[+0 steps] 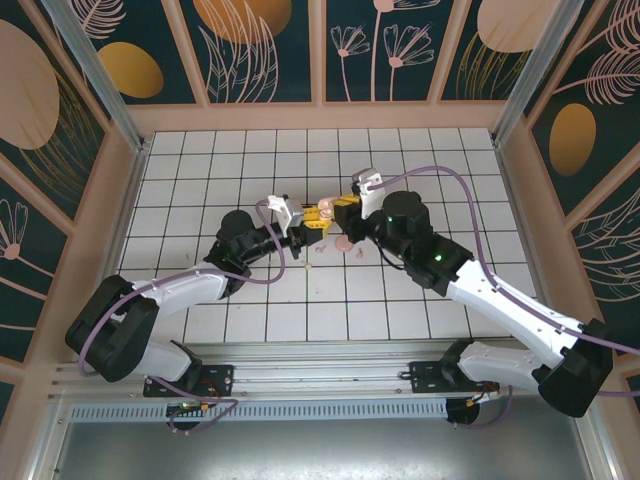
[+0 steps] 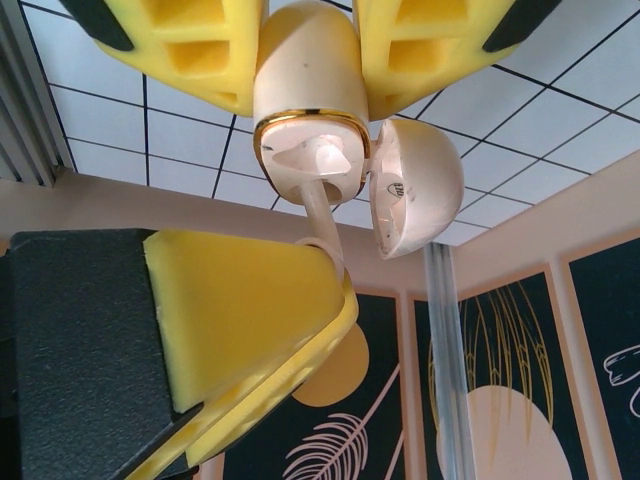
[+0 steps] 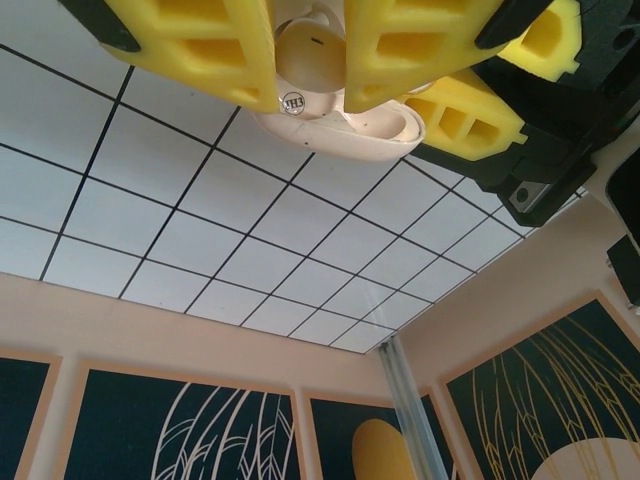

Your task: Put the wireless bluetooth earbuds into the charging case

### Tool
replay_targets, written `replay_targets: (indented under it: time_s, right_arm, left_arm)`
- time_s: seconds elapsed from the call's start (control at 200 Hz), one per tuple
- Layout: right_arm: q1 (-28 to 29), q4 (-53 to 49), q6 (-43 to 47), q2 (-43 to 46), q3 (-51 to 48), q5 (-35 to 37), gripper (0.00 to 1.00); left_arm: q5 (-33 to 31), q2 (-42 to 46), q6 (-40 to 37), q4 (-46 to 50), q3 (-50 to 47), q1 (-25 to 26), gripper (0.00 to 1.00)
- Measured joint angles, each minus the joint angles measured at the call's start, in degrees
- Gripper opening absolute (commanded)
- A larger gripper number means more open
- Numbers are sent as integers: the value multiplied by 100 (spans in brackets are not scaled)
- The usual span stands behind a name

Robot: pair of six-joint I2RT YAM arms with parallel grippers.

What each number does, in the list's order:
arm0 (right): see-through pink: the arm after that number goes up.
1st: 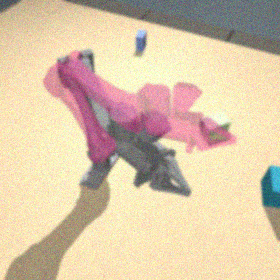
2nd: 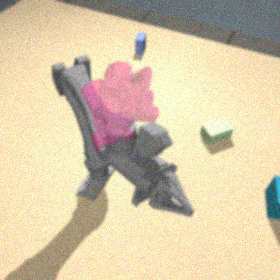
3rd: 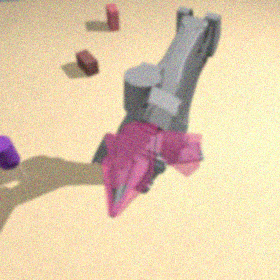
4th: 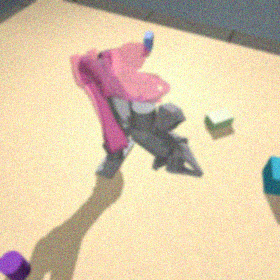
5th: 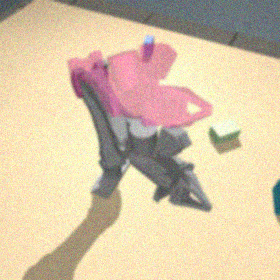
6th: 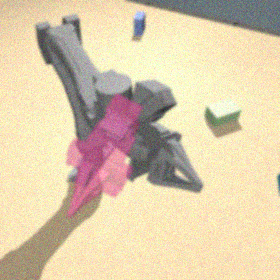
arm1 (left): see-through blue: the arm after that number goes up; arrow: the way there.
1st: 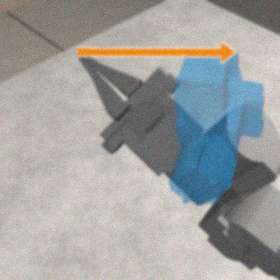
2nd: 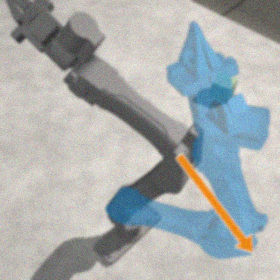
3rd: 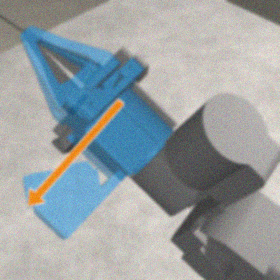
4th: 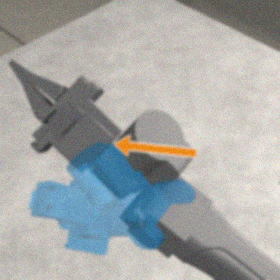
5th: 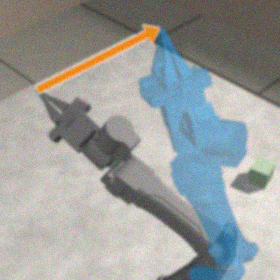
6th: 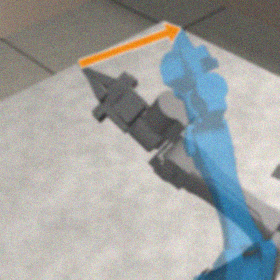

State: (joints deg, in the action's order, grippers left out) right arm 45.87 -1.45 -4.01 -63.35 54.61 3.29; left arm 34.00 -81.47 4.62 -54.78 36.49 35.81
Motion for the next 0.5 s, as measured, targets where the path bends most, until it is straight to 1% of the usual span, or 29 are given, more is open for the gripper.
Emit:
replay_targets:
  time_s: [0.155,0.5]
  right_arm:
    - [0,-20,151,11,0,160,20]
    - [28,-68,439,22,63,149,20]
  left_arm:
    - [15,11,0,37,24,22,12]
    - [-2,68,-4,105,68,22,12]
